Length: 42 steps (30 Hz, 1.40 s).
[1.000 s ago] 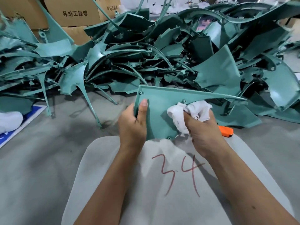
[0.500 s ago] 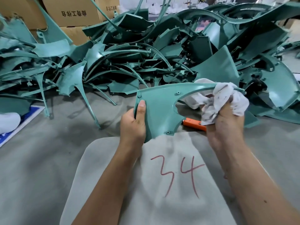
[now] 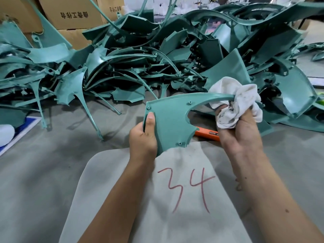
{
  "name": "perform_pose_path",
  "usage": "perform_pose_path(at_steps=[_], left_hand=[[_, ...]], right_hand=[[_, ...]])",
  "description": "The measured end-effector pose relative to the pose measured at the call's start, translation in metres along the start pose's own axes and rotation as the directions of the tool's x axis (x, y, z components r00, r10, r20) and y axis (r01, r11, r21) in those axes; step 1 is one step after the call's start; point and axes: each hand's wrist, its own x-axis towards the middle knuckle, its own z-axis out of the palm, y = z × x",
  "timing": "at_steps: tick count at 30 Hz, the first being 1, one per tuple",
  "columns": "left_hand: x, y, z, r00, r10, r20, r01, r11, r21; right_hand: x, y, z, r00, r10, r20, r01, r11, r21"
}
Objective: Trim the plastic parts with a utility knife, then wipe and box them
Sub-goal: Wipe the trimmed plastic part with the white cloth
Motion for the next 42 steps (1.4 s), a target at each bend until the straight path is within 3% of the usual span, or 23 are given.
perform_pose_path(at_steps=[4,8,10,14,16,19,20,21,23,24,26,29,30,32,33,35,36,38,40,41,42], left_hand=[[0.003,0.004,-0.001,0.998,-0.033,-0.049,0.032,0.999,-0.03],[0.008,0.015,-0.012,0.988,-0.014,-0.151,0.008,0.999,-0.043],[0.007,0.019,-0.016,0.987,-0.008,-0.163,-0.001,0.999,-0.053],[0.004,0.023,-0.016,0.982,-0.071,-0.177,0.057,0.995,-0.084],[0.008,0.027,-0.022,0.962,-0.197,-0.188,0.145,0.955,-0.257],[0.017,0.032,-0.042,0.948,-0.317,-0.005,0.29,0.875,-0.387],[0.017,0.033,-0.046,0.917,-0.371,0.148,0.399,0.831,-0.387],[0.015,0.034,-0.046,0.839,-0.424,0.34,0.533,0.766,-0.36],[0.004,0.033,-0.035,0.583,-0.471,0.662,0.759,0.606,-0.237],[-0.003,0.03,-0.028,0.452,-0.471,0.758,0.834,0.525,-0.172],[-0.018,0.023,-0.014,0.28,-0.472,0.836,0.899,0.435,-0.055],[-0.026,0.015,-0.005,0.198,-0.478,0.855,0.922,0.387,0.002],[-0.023,0.016,-0.005,0.206,-0.485,0.85,0.922,0.387,-0.003],[-0.017,0.023,-0.006,0.302,-0.528,0.794,0.887,0.46,-0.031],[-0.014,0.027,-0.005,0.385,-0.555,0.738,0.843,0.537,-0.036],[-0.01,0.027,-0.002,0.615,-0.531,0.582,0.663,0.748,-0.018],[-0.01,0.024,0.001,0.736,-0.453,0.502,0.541,0.84,-0.035],[-0.014,0.017,0.005,0.907,-0.158,0.391,0.219,0.969,-0.117],[-0.016,0.004,0.005,0.956,0.168,0.24,-0.186,0.981,0.054],[-0.014,0.0,0.003,0.94,0.295,0.173,-0.326,0.925,0.194],[-0.012,-0.003,0.001,0.927,0.355,0.123,-0.375,0.876,0.302]], right_hand=[[-0.002,0.009,-0.005,0.987,-0.155,-0.032,0.137,0.941,-0.31],[-0.004,0.006,-0.01,0.917,-0.353,0.185,0.397,0.761,-0.514],[-0.004,0.01,-0.012,0.888,-0.401,0.228,0.455,0.684,-0.57],[-0.002,0.011,-0.017,0.9,-0.402,0.166,0.419,0.7,-0.578],[0.001,0.011,-0.024,0.9,-0.363,0.242,0.428,0.629,-0.648],[0.002,0.016,-0.027,0.937,-0.274,0.216,0.344,0.626,-0.7],[0.002,0.019,-0.025,0.955,-0.236,0.178,0.293,0.668,-0.684],[0.0,0.023,-0.021,0.965,-0.205,0.16,0.26,0.707,-0.658],[-0.005,0.03,-0.017,0.958,-0.167,0.233,0.282,0.698,-0.658],[-0.008,0.034,-0.016,0.939,-0.14,0.314,0.324,0.667,-0.671],[-0.018,0.039,-0.013,0.884,0.0,0.467,0.351,0.66,-0.664],[-0.025,0.038,-0.007,0.797,0.186,0.574,0.251,0.763,-0.596],[-0.024,0.036,-0.005,0.824,0.154,0.546,0.258,0.755,-0.603],[-0.023,0.034,-0.003,0.897,0.047,0.44,0.257,0.754,-0.605],[-0.021,0.033,-0.004,0.928,0.002,0.374,0.248,0.744,-0.62],[-0.017,0.031,-0.005,0.933,-0.1,0.345,0.32,0.667,-0.673],[-0.016,0.032,-0.006,0.93,-0.138,0.339,0.349,0.617,-0.706],[-0.015,0.036,-0.009,0.929,-0.187,0.319,0.369,0.528,-0.765],[-0.018,0.042,-0.01,0.94,-0.182,0.29,0.342,0.513,-0.787],[-0.019,0.045,-0.01,0.945,-0.151,0.291,0.326,0.52,-0.789],[-0.022,0.046,-0.008,0.946,-0.107,0.307,0.315,0.535,-0.784]])
